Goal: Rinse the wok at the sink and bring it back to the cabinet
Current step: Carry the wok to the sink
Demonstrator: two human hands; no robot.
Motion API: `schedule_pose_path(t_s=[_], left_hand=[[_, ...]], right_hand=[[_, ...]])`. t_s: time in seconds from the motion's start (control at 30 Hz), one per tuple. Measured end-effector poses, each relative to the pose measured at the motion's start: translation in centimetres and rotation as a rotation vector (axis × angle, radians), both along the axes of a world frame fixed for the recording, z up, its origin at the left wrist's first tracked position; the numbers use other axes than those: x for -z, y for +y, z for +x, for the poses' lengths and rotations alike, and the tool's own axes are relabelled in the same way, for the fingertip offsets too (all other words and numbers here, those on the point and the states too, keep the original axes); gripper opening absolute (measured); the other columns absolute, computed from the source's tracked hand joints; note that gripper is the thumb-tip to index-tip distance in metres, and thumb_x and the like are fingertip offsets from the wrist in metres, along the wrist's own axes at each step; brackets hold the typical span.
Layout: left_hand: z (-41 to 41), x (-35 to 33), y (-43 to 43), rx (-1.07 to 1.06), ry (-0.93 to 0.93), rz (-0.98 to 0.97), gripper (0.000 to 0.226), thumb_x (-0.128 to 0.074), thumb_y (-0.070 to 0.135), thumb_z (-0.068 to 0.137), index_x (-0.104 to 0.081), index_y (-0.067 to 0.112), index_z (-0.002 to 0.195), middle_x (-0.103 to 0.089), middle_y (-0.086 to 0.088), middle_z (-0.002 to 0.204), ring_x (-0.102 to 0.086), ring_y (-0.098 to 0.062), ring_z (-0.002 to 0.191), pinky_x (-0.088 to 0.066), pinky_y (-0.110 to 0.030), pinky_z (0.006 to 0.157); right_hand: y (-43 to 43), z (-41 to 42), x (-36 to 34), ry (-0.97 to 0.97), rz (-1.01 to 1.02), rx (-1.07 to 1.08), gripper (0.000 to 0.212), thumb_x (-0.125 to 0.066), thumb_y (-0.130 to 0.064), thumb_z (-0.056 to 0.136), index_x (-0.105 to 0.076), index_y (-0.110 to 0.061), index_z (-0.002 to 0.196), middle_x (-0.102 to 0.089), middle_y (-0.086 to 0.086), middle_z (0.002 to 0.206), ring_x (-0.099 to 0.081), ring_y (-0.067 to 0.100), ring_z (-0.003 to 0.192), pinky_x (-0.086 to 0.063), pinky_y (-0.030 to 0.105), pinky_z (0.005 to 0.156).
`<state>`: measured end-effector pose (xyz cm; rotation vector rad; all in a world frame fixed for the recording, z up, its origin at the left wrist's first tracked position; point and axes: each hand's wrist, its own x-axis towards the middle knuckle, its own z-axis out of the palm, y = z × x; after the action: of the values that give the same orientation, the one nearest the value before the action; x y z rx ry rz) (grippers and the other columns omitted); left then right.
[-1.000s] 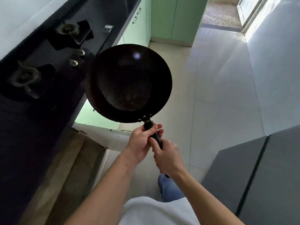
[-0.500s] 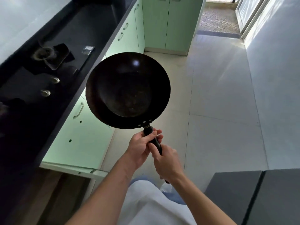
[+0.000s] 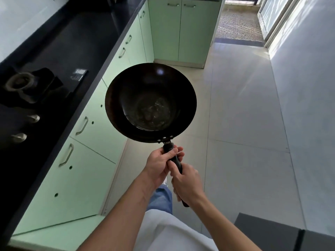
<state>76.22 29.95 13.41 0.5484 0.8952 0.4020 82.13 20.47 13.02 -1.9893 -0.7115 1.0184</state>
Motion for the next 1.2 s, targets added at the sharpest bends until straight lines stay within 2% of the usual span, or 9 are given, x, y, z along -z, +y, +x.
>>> schedule_pose_path(t_s=[0.1,0.2,0.47,0.53,0.67,0.73,0.9,1.07,1.2], left_hand=[[2.4,0.1,4.3,0.013,0.003,-0.004,0.033,-0.054,0.000,0.096,-0.050,-0.013,0.126,-0.069,-0.015,0.104,-0.071,-0.019,0.084,-0.060,-0.027,0.077],[4.6,0.0,9.2,0.028,0.007,-0.011,0.032,-0.054,0.000,0.095,-0.051,-0.012,0.125,-0.069,-0.015,0.104,-0.071,-0.018,0.083,-0.059,-0.028,0.080],[10.0,-0.8,21.7,0.086,-0.007,0.016,0.030,-0.054,0.000,0.095,-0.052,-0.012,0.123,-0.069,-0.015,0.107,-0.071,-0.018,0.086,-0.060,-0.025,0.078],[11.2,-0.8,23.9,0.096,-0.006,0.023,0.029,-0.054,0.000,0.095,-0.053,-0.011,0.122,-0.068,-0.015,0.107,-0.071,-0.018,0.086,-0.059,-0.025,0.077],[13.9,-0.8,27.6,0.112,-0.011,0.024,0.030,-0.054,0.000,0.096,-0.052,-0.012,0.123,-0.068,-0.015,0.106,-0.071,-0.018,0.085,-0.059,-0.026,0.077],[15.4,-0.6,29.3,0.117,-0.006,0.026,0.029,-0.054,0.000,0.096,-0.052,-0.012,0.122,-0.068,-0.014,0.105,-0.070,-0.018,0.085,-0.060,-0.026,0.078],[20.0,0.3,33.4,0.117,0.036,0.043,0.015,-0.056,0.000,0.095,-0.058,-0.004,0.109,-0.070,-0.013,0.102,-0.071,-0.019,0.084,-0.060,-0.027,0.078],[26.2,0.4,37.4,0.090,0.051,0.041,0.014,-0.055,-0.001,0.095,-0.059,-0.003,0.108,-0.070,-0.012,0.101,-0.070,-0.017,0.083,-0.060,-0.024,0.075],[32.9,-0.3,40.4,0.056,0.035,-0.021,0.017,-0.052,-0.004,0.096,-0.054,-0.003,0.113,-0.068,-0.013,0.102,-0.068,-0.019,0.085,-0.059,-0.024,0.076]], right_hand=[[4.2,2.2,0.0,0.000,-0.009,0.022,0.045,-0.050,-0.037,0.101,-0.052,-0.010,0.064,-0.058,0.009,0.052,-0.053,0.021,0.037,-0.045,0.033,0.037],[9.0,4.3,-0.5,0.047,-0.017,0.045,0.045,-0.050,-0.036,0.101,-0.054,-0.006,0.068,-0.057,0.009,0.053,-0.053,0.021,0.038,-0.045,0.034,0.038],[21.3,9.3,-1.2,0.036,-0.010,0.088,0.044,-0.050,-0.036,0.100,-0.052,-0.009,0.065,-0.057,0.010,0.052,-0.053,0.023,0.036,-0.049,0.037,0.036],[23.4,10.5,-1.4,0.027,-0.006,0.091,0.045,-0.050,-0.036,0.100,-0.052,-0.009,0.064,-0.057,0.010,0.051,-0.054,0.023,0.036,-0.049,0.039,0.038],[26.9,13.0,-1.4,0.035,0.017,0.121,0.045,-0.051,-0.035,0.100,-0.049,-0.012,0.061,-0.055,0.008,0.049,-0.051,0.021,0.033,-0.042,0.028,0.033],[28.6,14.4,-1.2,0.028,0.013,0.119,0.046,-0.051,-0.036,0.100,-0.048,-0.012,0.061,-0.055,0.007,0.049,-0.051,0.019,0.033,-0.041,0.027,0.033],[32.8,18.8,-0.2,0.121,0.012,0.174,0.043,-0.052,-0.038,0.099,-0.050,-0.013,0.063,-0.053,0.007,0.052,-0.048,0.018,0.033,-0.041,0.025,0.034],[37.2,25.3,0.5,0.175,0.016,0.133,0.045,-0.052,-0.037,0.098,-0.051,-0.010,0.062,-0.054,0.009,0.051,-0.050,0.023,0.034,-0.045,0.031,0.037],[40.2,32.2,0.3,0.159,-0.001,0.115,0.044,-0.052,-0.036,0.098,-0.051,-0.009,0.063,-0.054,0.009,0.051,-0.049,0.024,0.035,-0.043,0.030,0.037]])
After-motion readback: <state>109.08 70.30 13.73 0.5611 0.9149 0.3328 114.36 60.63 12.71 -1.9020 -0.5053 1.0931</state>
